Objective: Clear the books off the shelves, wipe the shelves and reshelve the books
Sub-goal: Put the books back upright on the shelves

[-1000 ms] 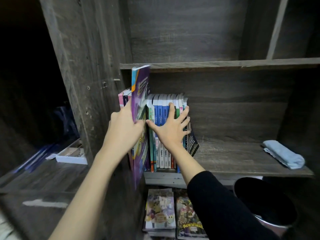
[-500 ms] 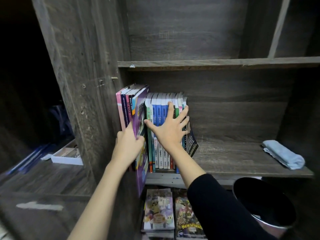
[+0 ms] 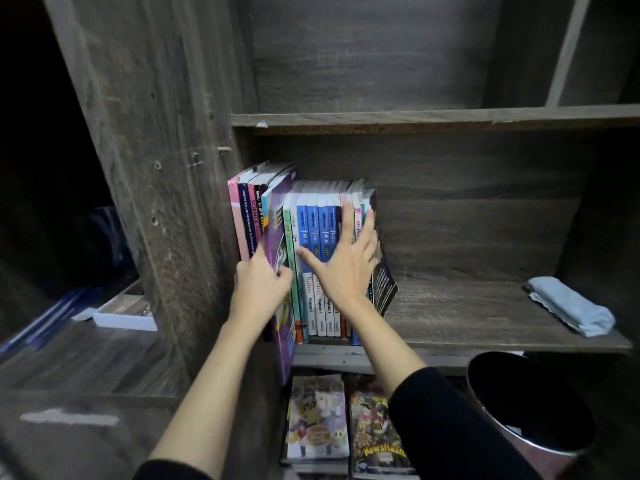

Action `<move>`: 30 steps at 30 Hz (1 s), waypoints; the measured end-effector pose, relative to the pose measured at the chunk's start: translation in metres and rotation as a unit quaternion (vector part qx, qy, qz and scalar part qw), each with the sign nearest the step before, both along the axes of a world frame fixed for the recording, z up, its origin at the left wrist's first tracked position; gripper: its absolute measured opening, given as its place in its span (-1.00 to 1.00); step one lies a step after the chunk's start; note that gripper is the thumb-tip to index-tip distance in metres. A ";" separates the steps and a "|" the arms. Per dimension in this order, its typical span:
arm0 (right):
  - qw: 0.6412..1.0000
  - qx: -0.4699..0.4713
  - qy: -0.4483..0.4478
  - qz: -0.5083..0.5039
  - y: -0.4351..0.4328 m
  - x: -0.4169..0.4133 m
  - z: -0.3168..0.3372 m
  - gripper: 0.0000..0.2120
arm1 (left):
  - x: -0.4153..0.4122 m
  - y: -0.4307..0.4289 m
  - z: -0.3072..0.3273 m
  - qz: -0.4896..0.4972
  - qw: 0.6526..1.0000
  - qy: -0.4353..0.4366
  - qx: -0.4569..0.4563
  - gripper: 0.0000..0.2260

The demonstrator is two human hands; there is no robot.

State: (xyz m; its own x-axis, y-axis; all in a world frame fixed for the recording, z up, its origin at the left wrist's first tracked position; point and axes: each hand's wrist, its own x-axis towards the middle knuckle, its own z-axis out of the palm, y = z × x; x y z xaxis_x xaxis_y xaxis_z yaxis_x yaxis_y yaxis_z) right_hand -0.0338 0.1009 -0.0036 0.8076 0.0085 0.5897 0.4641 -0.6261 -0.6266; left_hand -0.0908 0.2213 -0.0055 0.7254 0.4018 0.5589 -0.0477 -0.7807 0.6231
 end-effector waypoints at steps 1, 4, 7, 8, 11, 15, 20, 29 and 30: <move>0.999 0.032 -0.021 0.016 -0.005 0.001 -0.005 -0.06 | 0.000 0.000 -0.003 -0.003 1.000 -0.008 -0.013 -0.57; 0.988 0.133 -0.056 0.048 -0.020 0.002 -0.024 -0.13 | -0.014 -0.009 -0.020 -0.024 0.993 -0.091 -0.066 -0.52; 0.983 0.177 -0.008 0.047 -0.034 0.007 -0.046 -0.21 | -0.030 -0.022 -0.053 -0.065 0.984 -0.145 -0.087 -0.51; 0.982 0.179 0.009 0.051 -0.039 0.009 -0.054 -0.23 | -0.033 -0.025 -0.064 -0.071 0.982 -0.152 -0.085 -0.51; 0.985 0.154 0.033 0.076 -0.051 0.010 -0.071 -0.32 | -0.031 -0.030 -0.086 -0.051 0.981 -0.175 -0.069 -0.52; 0.986 0.130 0.033 0.094 -0.053 0.012 -0.083 -0.46 | -0.023 -0.032 -0.086 0.019 0.976 -0.203 -0.078 -0.57; 0.987 0.133 0.036 0.081 -0.047 0.012 -0.089 -0.47 | -0.019 -0.035 -0.086 0.045 0.979 -0.193 -0.041 -0.65; 0.988 0.131 0.031 0.080 -0.047 0.015 -0.095 -0.47 | 0.014 -0.045 -0.082 0.084 0.968 -0.217 -0.089 -0.80; 0.988 0.129 0.029 0.081 -0.047 0.015 -0.095 -0.47 | 0.017 -0.045 -0.083 0.093 0.966 -0.223 -0.094 -0.80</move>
State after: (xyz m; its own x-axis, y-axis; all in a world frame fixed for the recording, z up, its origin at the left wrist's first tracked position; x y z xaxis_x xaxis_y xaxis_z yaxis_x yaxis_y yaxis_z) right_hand -0.0185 0.0537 -0.0986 0.8403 -0.0031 0.5421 0.5043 -0.3623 -0.7838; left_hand -0.0736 0.1766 -0.0890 0.3347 0.6272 0.7033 -0.2131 -0.6766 0.7048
